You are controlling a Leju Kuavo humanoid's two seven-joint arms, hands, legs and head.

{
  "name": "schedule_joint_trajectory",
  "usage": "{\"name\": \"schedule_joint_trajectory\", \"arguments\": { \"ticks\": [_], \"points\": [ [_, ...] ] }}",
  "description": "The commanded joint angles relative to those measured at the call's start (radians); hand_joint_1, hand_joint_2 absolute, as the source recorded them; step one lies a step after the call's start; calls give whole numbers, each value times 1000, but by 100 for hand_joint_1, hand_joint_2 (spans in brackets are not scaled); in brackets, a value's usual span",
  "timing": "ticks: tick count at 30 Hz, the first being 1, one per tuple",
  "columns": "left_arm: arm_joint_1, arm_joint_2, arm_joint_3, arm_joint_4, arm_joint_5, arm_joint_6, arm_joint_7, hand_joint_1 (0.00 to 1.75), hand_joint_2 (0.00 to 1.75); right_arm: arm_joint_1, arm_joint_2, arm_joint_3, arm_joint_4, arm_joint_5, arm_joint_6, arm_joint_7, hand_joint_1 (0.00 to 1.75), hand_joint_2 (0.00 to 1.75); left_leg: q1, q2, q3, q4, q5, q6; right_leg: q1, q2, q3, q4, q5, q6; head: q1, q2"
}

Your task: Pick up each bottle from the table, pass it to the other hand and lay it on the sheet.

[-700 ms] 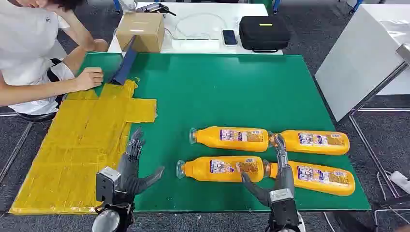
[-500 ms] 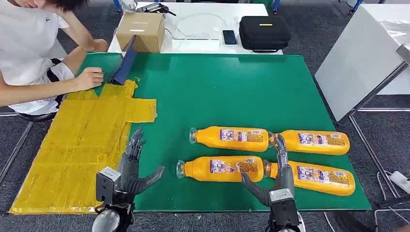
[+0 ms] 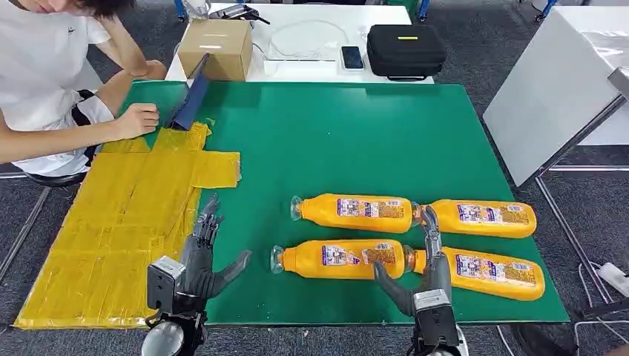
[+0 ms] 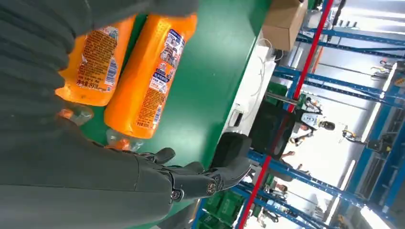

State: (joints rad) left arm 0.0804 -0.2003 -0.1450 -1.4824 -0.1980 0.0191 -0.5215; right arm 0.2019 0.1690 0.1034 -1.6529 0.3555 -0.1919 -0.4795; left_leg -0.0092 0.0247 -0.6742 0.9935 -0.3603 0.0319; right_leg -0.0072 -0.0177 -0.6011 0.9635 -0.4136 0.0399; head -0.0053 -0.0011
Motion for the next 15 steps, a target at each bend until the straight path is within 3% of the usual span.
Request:
{"name": "schedule_joint_trajectory", "arguments": {
  "ticks": [1,13,15],
  "points": [
    [14,-37,-40,18,-21,113,-177,175,175,-109,109,107,201,-194,191,-109,175,175,1,-1,7,0,-3,-3,0,2,7,0,-3,-2,0,0],
    [18,-36,-63,18,-19,135,-177,175,175,-136,129,134,254,-184,151,-126,175,175,1,-1,6,0,-3,-3,0,2,6,0,-2,-2,0,0],
    [20,-26,-96,22,-5,167,-177,175,175,-166,138,171,306,-191,104,-142,175,175,1,6,4,0,-2,-3,1,8,3,-1,0,-1,0,0]
  ]
}}
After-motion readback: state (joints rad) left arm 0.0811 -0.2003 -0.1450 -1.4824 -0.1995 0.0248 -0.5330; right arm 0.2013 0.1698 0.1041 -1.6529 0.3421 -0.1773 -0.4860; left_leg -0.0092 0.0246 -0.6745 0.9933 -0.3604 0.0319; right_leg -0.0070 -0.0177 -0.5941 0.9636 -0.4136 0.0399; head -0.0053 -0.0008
